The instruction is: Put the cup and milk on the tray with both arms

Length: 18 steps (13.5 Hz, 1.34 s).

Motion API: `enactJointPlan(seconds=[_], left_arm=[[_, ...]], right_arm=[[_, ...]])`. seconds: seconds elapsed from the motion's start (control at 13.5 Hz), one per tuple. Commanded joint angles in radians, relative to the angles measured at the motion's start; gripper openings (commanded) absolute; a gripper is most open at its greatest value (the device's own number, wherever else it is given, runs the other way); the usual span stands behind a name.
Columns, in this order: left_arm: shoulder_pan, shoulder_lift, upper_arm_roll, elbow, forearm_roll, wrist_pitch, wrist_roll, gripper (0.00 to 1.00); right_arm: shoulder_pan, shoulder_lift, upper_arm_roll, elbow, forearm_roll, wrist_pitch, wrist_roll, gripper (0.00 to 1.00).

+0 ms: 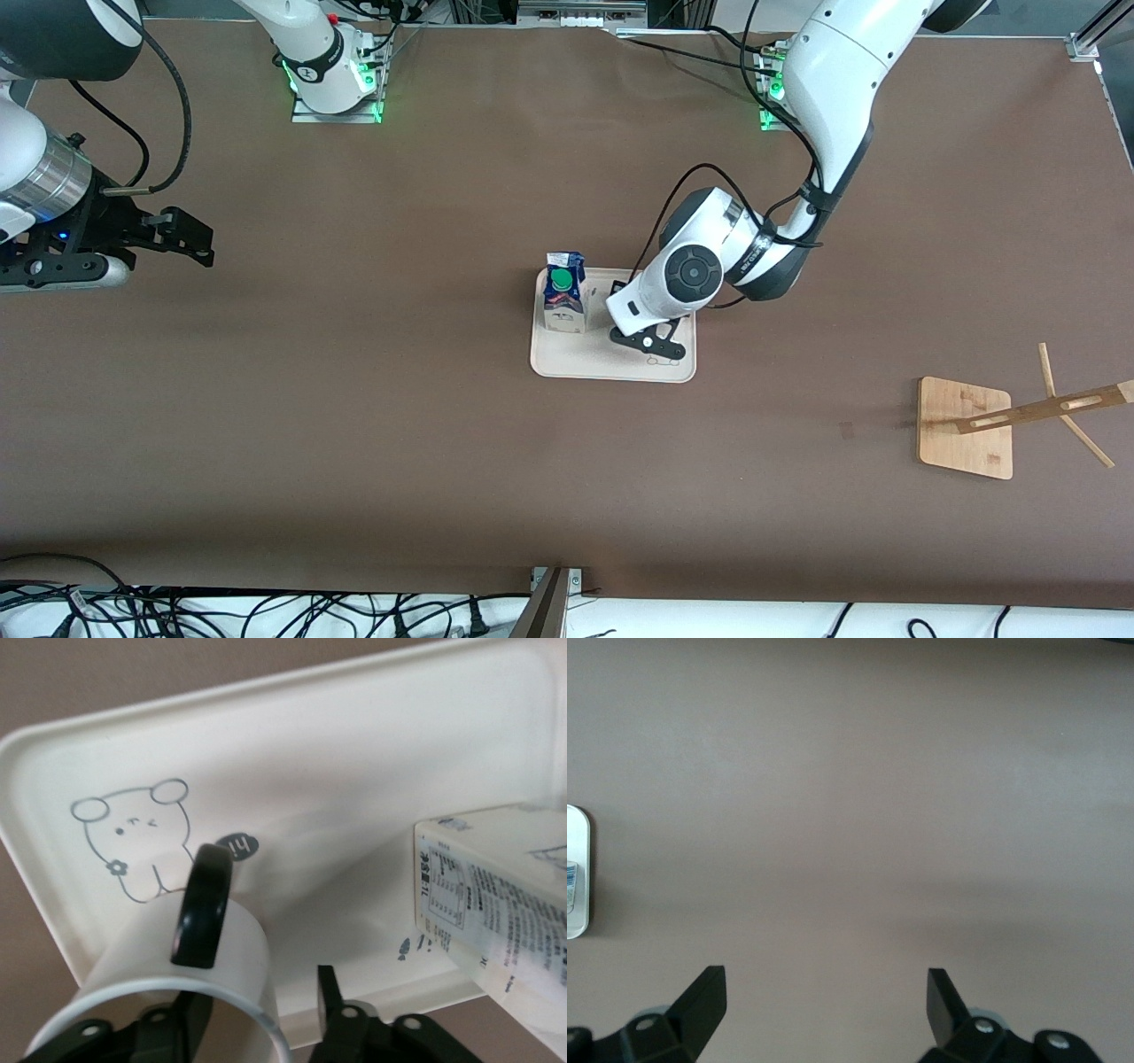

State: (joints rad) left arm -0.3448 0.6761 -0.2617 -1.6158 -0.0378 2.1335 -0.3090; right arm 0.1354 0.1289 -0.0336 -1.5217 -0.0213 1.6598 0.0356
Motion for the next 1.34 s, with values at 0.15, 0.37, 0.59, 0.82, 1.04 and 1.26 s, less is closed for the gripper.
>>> enactJointPlan(seconds=[0.15, 0.37, 0.59, 0.82, 1.04, 1.26], left_arm=[[-0.002, -0.107, 0.047, 0.027, -0.01, -0.049, -0.002, 1.0], [0.038, -0.171, 0.064, 0.059, -0.011, -0.131, 0.002, 1.0], [0.069, -0.184, 0.064, 0.187, -0.011, -0.333, 0.002, 1.0], [0.116, -0.184, 0.068, 0.357, 0.002, -0.586, 0.005, 1.0], [0.159, -0.194, 0.131, 0.448, 0.001, -0.69, 0.007, 1.0], [0.176, -0.291, 0.225, 0.409, 0.006, -0.649, 0.013, 1.0]], right_arm=[[-0.005, 0.008, 0.008, 0.023, -0.008, -0.008, 0.007, 1.0], [-0.005, 0.009, 0.008, 0.023, -0.008, -0.006, 0.006, 1.0], [-0.005, 0.009, 0.009, 0.023, -0.006, -0.006, 0.007, 1.0], [-0.005, 0.008, 0.009, 0.023, -0.006, -0.006, 0.007, 1.0], [-0.002, 0.008, 0.009, 0.023, -0.003, -0.006, 0.009, 1.0], [0.0, 0.006, 0.011, 0.023, 0.001, -0.006, 0.009, 1.0]])
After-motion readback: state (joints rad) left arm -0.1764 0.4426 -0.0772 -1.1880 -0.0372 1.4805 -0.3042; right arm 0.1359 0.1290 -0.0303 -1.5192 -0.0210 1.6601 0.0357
